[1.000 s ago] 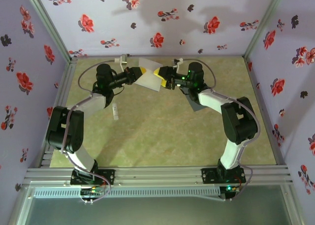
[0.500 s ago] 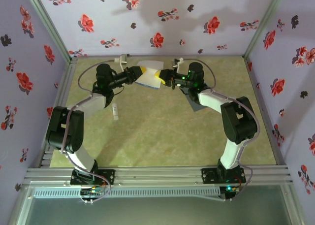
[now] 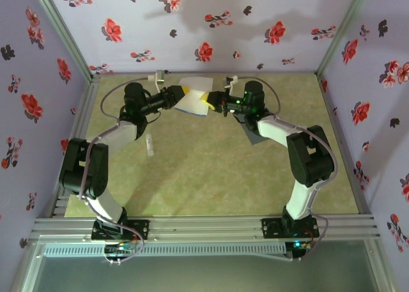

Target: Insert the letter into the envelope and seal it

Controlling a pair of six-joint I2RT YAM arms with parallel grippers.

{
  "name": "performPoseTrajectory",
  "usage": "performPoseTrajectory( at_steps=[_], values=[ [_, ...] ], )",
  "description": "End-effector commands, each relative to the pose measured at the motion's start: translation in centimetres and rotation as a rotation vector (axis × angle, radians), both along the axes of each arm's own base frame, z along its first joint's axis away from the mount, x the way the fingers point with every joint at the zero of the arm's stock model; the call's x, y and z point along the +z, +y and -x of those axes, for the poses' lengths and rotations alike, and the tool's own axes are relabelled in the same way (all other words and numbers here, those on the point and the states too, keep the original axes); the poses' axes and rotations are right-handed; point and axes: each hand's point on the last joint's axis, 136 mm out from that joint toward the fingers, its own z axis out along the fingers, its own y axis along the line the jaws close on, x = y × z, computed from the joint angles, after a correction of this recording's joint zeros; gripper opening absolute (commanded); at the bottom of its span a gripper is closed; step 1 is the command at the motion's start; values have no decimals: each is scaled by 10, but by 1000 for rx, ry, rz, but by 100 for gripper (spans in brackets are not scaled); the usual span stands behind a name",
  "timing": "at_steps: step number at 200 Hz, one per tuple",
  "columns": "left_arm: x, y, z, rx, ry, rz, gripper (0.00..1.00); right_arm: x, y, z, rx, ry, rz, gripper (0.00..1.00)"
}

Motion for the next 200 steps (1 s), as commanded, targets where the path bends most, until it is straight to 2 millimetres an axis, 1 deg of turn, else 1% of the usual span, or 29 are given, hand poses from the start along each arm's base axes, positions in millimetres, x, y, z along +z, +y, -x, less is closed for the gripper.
performPoseTrajectory(
  at_steps=[1,31,83,120,140,163,200],
  values=[
    [31,9,7,-6,-101,6,38,12,-7,6,2,-42,15,0],
    [32,16,6,1,-107,-14,38,12,-10,10,7,-48,45,0],
    [22,12,4,-30,-93,-67,39,12,-11,16,15,-56,75,0],
    [21,10,1,-39,-90,-76,39,8,-8,19,24,-55,97,0],
    [21,10,0,-44,-91,-83,36,8,-7,20,26,-55,98,0],
    [17,9,-1,-49,-82,-94,29,10,-7,21,27,-62,96,1],
    [14,9,-2,-52,-76,-96,25,16,-7,22,30,-76,96,4]
  ],
)
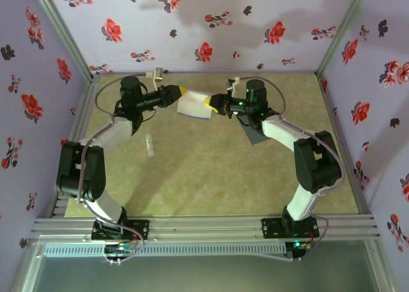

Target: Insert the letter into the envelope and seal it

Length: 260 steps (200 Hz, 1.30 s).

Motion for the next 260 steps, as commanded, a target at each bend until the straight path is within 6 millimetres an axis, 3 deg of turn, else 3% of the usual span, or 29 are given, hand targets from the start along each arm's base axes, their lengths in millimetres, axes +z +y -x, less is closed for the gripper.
performPoseTrajectory(
  at_steps=[1,52,78,107,138,174,214,260],
  values=[
    [12,0,-4,-14,-60,-2,24,20,2,10,28,-61,-4,4],
    [9,0,-3,-18,-46,5,20,22,-2,6,12,-69,6,30],
    [8,0,-1,-17,-42,19,17,25,-3,5,10,-73,0,37],
    [7,0,1,-17,-40,34,0,29,-5,3,4,-79,-7,40],
    [8,1,1,-15,-41,45,0,37,-8,-2,-7,-84,-36,42],
    [16,6,-5,45,-44,99,0,43,-16,-8,-22,-89,-68,52],
    [34,15,-13,137,-52,212,0,31,-18,-10,-17,-75,-60,71],
    [40,18,-16,176,-33,277,0,25,-17,-4,18,-89,-68,82]
  ],
)
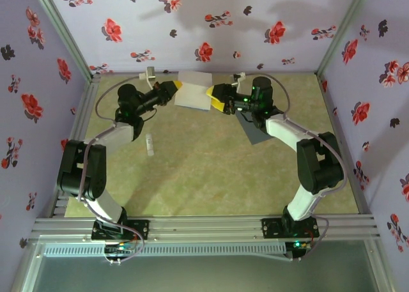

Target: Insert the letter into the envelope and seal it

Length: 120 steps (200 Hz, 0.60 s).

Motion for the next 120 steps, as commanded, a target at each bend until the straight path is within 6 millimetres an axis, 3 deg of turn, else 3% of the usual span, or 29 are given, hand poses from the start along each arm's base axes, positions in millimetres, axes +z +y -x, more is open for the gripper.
performPoseTrajectory(
  at_steps=[1,120],
  values=[
    [16,3,-1,30,-35,66,0,3,-1,5,35,-41,-15,82],
    [15,-10,2,24,-29,95,0,26,13,4,80,-78,-129,81]
  ],
)
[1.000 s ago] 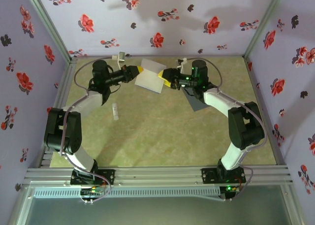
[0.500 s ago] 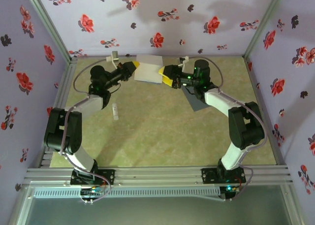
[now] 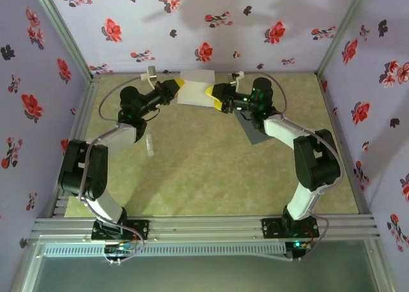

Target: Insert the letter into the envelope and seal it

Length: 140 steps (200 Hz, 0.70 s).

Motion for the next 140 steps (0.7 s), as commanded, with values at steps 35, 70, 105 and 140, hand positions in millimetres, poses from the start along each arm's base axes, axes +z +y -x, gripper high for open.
performPoseTrajectory(
  at_steps=[35,70,105,140],
  values=[
    [6,8,-12,107,-31,43,0,15,7,2,-60,-14,-83,82],
    [-1,19,-25,242,-33,31,0,4,15,7,-174,49,-96,83],
    [-9,14,-28,306,-32,23,0,-13,31,10,-255,75,-57,86],
    [-10,8,-27,322,-34,45,0,-10,37,2,-298,66,-115,87]
  ],
)
